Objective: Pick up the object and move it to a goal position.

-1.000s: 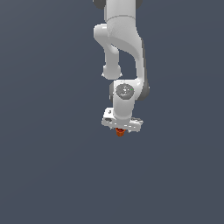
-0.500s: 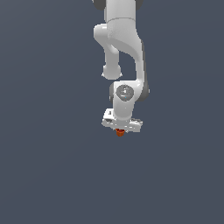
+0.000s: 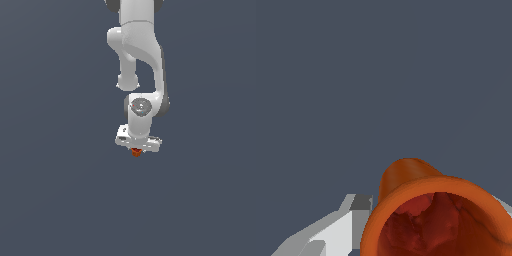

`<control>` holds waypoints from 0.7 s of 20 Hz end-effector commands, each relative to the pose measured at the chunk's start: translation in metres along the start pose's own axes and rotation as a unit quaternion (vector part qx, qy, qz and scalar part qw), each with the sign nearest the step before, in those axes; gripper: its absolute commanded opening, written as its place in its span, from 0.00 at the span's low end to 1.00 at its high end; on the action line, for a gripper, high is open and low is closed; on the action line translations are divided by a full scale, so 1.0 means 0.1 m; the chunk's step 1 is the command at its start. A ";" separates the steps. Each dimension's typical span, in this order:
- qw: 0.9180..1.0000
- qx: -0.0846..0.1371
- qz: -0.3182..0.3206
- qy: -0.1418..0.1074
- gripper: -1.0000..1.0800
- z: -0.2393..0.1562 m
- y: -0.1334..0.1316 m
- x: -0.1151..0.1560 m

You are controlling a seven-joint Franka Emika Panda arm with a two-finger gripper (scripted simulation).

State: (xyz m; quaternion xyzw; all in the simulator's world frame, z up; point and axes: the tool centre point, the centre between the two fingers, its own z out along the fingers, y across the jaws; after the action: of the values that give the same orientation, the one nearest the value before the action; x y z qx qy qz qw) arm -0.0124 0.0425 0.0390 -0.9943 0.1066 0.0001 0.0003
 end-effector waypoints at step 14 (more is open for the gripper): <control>1.000 0.000 0.001 0.000 0.00 -0.07 0.70 0.76</control>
State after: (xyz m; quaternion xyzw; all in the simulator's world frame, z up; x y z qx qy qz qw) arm 0.0389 -0.0309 0.0447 -0.9942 0.1074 0.0002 0.0001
